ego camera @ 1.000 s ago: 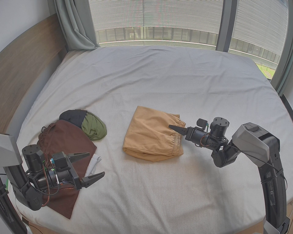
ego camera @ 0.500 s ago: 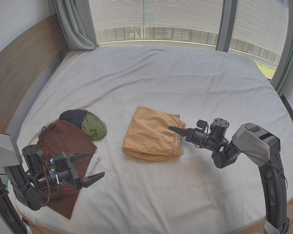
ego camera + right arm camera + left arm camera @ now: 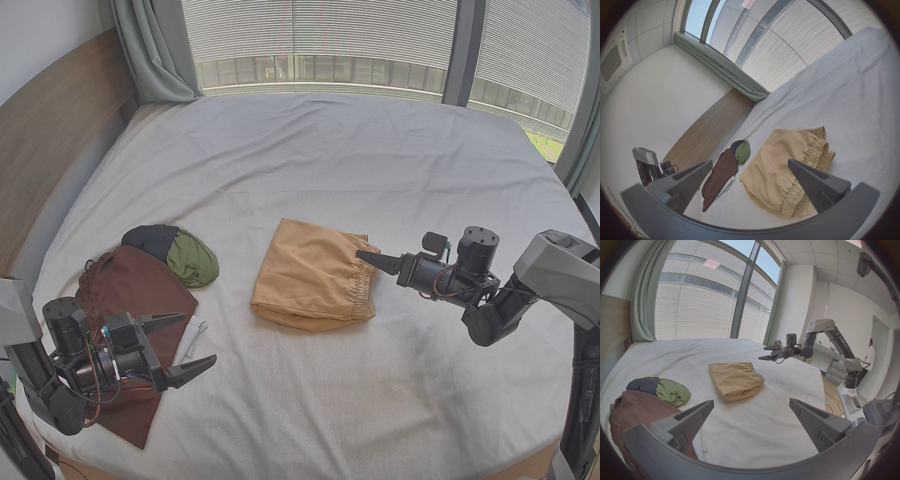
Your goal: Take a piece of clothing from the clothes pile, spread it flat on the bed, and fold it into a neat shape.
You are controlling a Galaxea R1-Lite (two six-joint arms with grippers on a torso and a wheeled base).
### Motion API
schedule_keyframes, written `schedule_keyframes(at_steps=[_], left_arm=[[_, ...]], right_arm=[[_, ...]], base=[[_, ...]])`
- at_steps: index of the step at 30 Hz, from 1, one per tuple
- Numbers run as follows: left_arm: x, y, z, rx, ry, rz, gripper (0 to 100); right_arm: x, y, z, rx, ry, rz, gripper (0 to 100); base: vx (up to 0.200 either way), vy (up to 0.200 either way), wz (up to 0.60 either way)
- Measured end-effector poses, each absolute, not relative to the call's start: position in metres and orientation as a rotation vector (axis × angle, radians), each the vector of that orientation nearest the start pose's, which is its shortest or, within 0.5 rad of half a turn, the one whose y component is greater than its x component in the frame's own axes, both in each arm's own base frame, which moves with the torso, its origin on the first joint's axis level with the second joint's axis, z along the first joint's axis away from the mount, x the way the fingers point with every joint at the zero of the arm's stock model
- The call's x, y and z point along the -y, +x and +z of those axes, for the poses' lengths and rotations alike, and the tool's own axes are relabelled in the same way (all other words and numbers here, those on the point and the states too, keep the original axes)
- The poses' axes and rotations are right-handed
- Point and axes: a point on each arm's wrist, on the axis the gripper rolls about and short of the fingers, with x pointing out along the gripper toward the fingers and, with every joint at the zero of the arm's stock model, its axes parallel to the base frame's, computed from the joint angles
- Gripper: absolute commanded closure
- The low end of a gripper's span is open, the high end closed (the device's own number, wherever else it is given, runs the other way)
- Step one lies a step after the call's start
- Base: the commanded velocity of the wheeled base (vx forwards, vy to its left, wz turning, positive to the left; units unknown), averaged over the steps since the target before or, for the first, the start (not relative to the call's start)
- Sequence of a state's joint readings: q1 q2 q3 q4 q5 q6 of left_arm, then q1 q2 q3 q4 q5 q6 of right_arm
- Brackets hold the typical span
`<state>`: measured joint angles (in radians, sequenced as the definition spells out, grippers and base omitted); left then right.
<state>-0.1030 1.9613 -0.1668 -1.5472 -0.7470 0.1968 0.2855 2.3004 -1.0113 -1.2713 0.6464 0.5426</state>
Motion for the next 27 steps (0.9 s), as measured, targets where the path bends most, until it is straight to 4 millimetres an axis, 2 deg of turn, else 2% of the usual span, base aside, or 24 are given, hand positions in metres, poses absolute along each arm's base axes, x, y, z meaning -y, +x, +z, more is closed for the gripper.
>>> schedule_keyframes(at_steps=[3, 9, 19, 27], left_arm=[[0.042, 0.237, 0.068, -0.154, 0.104, -0.873, 0], [0.046, 0.231, 0.072, -0.147, 0.107, -0.891, 0], [0.058, 0.216, 0.075, -0.154, 0.103, -0.947, 0], [0.06, 0.207, 0.079, -0.147, 0.104, -0.963, 0]], right_arm=[[-0.128, 0.385, 0.084, -0.246, 0.489, 0.9, 0], [-0.119, 0.351, 0.088, -0.25, 0.444, 0.86, 0], [-0.1, 0.297, 0.098, -0.158, 0.205, 0.677, 0], [-0.087, 0.274, 0.103, -0.091, 0.136, 0.6, 0]], base=[[0.0, 0.0, 0.0], [0.0, 0.0, 0.0], [0.0, 0.0, 0.0], [0.0, 0.0, 0.0]])
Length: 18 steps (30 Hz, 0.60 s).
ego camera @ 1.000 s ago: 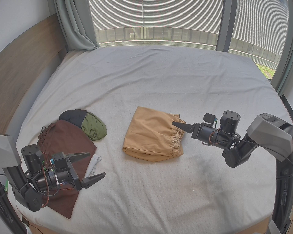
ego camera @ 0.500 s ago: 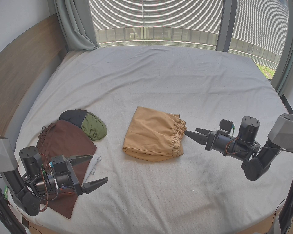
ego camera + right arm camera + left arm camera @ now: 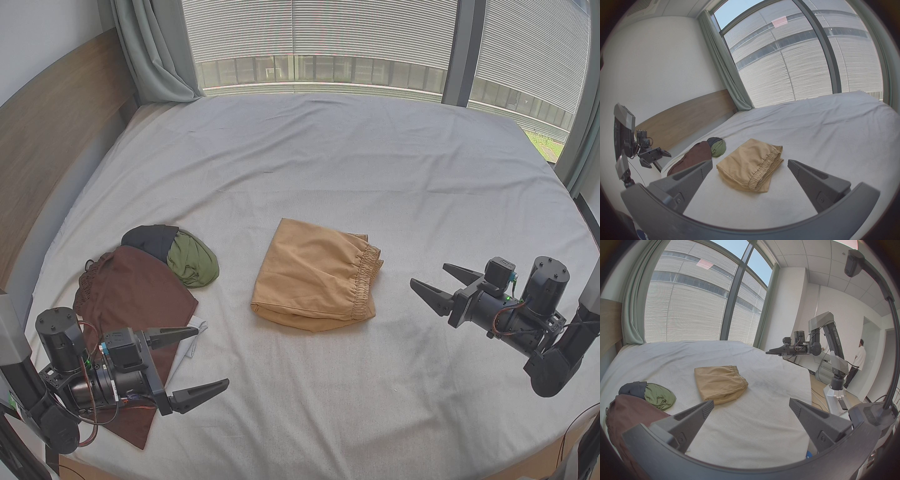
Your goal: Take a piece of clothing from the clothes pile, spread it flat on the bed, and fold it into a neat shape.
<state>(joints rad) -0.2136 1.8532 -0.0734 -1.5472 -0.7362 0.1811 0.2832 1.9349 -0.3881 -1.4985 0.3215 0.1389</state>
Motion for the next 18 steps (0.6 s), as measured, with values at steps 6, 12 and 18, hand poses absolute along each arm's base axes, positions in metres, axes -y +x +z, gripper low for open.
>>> schedule_keyframes(at_steps=[6, 12, 18], left_arm=[[0.065, 0.198, 0.088, -0.112, 0.115, -0.988, 0], [0.068, 0.184, 0.099, -0.068, 0.128, -0.993, 0], [0.068, 0.173, 0.111, -0.005, 0.138, -1.0, 0]], right_arm=[[-0.078, 0.263, 0.104, -0.087, 0.109, 0.577, 0], [-0.07, 0.245, 0.119, -0.042, 0.105, 0.546, 0], [-0.059, 0.222, 0.131, -0.008, 0.102, 0.52, 0]], base=[[0.0, 0.0, 0.0], [0.0, 0.0, 0.0], [0.0, 0.0, 0.0]])
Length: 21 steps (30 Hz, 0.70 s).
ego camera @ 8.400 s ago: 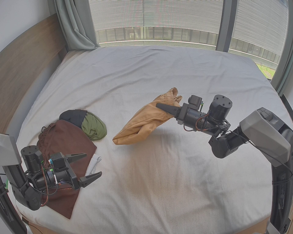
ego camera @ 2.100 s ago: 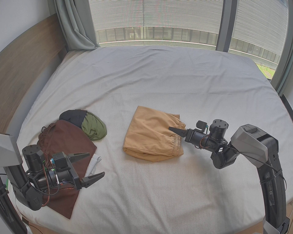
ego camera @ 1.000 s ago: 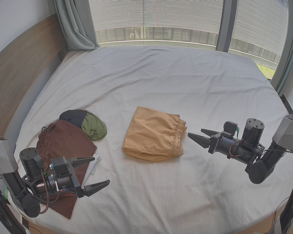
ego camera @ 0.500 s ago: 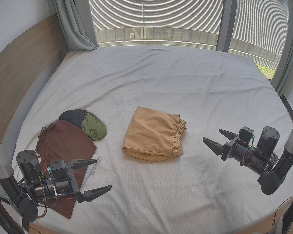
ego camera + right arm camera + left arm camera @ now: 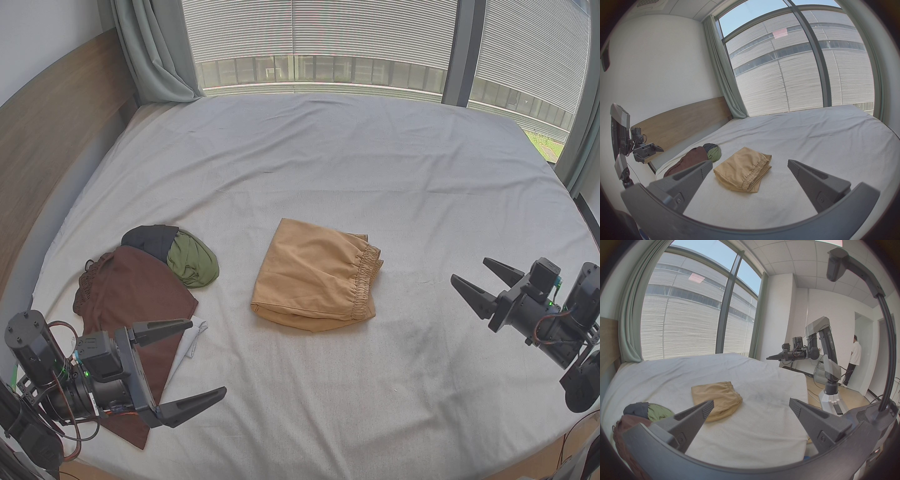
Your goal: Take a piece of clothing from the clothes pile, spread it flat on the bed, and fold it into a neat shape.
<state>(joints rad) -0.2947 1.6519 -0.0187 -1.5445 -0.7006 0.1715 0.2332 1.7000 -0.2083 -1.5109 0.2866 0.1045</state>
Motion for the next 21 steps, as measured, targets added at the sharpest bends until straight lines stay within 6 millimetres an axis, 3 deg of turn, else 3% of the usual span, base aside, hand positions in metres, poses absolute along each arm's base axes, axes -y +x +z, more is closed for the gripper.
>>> schedule_keyframes(at_steps=[9, 21], left_arm=[[0.071, 0.156, 0.128, 0.064, 0.144, -1.007, 0], [0.059, 0.123, 0.146, 0.105, 0.151, -1.0, 0]], right_arm=[[-0.049, 0.191, 0.149, 0.067, 0.098, 0.511, 0], [-0.034, 0.146, 0.171, 0.186, 0.073, 0.477, 0]], base=[[0.0, 0.0, 0.0], [0.0, 0.0, 0.0]])
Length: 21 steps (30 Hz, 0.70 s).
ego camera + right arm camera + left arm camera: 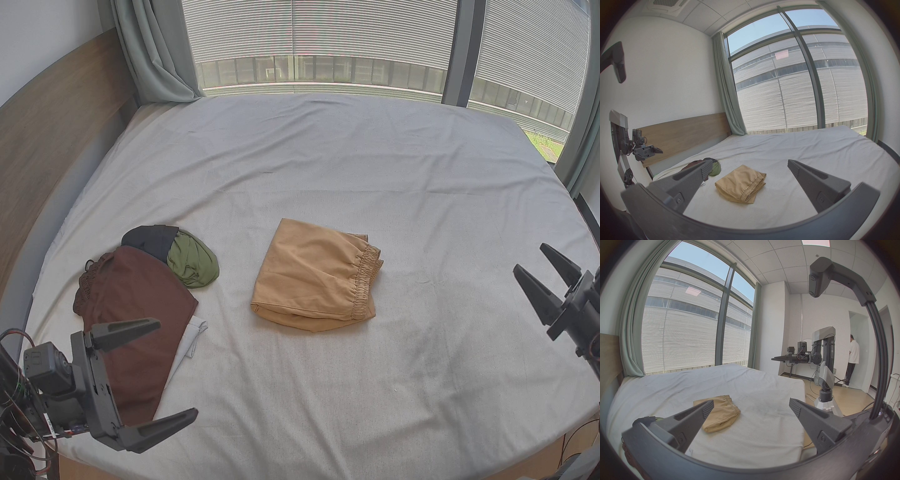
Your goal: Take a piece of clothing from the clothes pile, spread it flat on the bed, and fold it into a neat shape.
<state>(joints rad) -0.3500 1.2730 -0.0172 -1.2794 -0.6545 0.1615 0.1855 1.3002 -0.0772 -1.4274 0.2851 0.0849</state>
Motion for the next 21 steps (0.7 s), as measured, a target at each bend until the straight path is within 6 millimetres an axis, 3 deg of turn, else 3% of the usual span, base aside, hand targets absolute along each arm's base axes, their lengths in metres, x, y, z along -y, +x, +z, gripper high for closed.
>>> schedule_keyframes(at_steps=[9, 21], left_arm=[[0.048, 0.097, 0.153, 0.116, 0.155, -0.935, 0], [0.033, 0.058, 0.152, 0.142, 0.157, -0.858, 0]], right_arm=[[-0.019, 0.105, 0.184, 0.298, 0.04, 0.416, 0], [-0.009, 0.051, 0.175, 0.313, 0.024, 0.365, 0]], base=[[0.0, 0.0, 0.0], [0.0, 0.0, 0.0]])
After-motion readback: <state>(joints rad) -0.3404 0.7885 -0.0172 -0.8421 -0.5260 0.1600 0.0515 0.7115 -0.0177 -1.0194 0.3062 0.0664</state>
